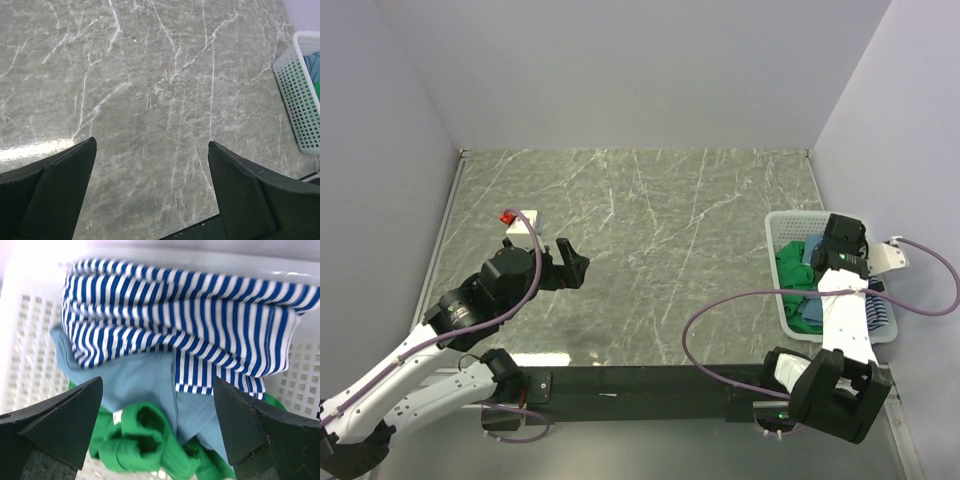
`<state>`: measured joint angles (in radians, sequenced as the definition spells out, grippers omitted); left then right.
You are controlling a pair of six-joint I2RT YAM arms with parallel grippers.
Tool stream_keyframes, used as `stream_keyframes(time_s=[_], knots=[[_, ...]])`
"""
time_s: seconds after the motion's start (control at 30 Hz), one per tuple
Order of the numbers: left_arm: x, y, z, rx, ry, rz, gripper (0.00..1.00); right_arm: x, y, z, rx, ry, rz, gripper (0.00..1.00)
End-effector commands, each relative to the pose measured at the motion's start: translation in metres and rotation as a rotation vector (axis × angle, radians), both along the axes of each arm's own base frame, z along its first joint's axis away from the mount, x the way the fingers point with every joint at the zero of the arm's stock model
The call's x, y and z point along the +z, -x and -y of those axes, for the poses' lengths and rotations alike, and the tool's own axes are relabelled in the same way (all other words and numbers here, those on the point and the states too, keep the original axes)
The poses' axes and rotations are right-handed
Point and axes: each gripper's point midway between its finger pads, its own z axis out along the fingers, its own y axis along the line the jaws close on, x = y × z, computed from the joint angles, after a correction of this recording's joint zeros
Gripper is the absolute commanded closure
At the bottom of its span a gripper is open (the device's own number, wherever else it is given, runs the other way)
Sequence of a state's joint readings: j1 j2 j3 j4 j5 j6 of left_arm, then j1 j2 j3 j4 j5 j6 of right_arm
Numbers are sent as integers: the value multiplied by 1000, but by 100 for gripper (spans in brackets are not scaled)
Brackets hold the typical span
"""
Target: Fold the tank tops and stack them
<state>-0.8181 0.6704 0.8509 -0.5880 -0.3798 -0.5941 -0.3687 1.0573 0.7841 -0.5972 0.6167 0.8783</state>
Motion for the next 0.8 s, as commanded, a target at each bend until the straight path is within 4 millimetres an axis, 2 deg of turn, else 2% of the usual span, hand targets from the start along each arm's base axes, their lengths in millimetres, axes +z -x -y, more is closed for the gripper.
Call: stream_keyframes(time_s=[0.0, 0.23, 0.43, 0.53, 0.6, 0.63, 0.73, 0.77], knots=[[6, -1, 6, -29, 10, 23, 1, 15, 2, 23, -132, 62, 78, 3], [-4, -3, 11, -42, -16, -5, 1, -1, -15, 38, -187, 8, 133, 2], [-9, -5, 15, -53, -35, -20, 1, -27, -24, 46, -235, -45, 105, 3], [-12, -5, 15, -53, -44, -25, 1, -36, -26, 46, -245, -54, 99, 12], [-13, -5, 15, -55, -47, -27, 1, -39, -25, 47, -251, -54, 89, 35], [-14, -5, 15, -56, -50, -27, 1, -38, -25, 48, -251, -48, 89, 60], [-12, -6, 16, -56, -49, -24, 1, -35, -22, 48, -253, -46, 71, 98], [-12, -6, 16, -58, -50, -26, 1, -31, -22, 48, -251, -43, 75, 100]])
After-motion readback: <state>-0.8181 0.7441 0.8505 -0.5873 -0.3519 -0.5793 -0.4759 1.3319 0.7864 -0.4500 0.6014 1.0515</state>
